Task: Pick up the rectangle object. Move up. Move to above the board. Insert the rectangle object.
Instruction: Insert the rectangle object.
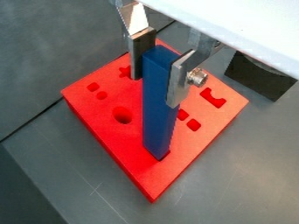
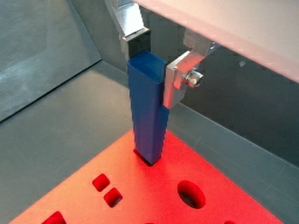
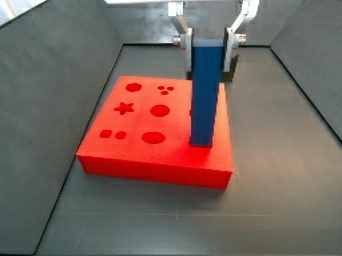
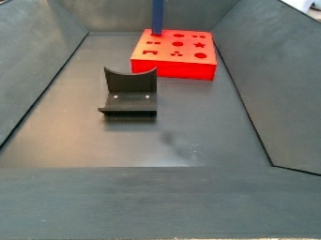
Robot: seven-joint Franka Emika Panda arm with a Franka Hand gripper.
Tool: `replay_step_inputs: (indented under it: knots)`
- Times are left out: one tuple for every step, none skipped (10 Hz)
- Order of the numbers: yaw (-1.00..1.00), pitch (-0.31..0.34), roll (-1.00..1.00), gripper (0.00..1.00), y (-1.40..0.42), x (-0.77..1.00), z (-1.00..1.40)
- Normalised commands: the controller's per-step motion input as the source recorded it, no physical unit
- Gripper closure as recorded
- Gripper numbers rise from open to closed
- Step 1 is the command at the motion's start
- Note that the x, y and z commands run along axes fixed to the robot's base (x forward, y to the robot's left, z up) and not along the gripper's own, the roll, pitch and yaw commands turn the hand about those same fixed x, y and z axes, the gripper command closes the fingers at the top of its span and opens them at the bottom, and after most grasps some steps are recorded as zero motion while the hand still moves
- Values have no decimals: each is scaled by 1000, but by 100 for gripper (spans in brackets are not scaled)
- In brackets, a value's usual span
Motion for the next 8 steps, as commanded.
replay_step_inputs:
  knots:
    - [0,0,0,100,0,77,0]
    - [0,0,0,100,0,109,0]
    - [3,0,0,100,0,57,-20]
    - [17,0,0,100,0,57,-23]
    - [20,0,0,100,0,103,-3]
    - [11,0,0,100,0,106,-29]
    - [3,0,0,100,0,66,-60]
    - [0,0,0,100,0,34,-97]
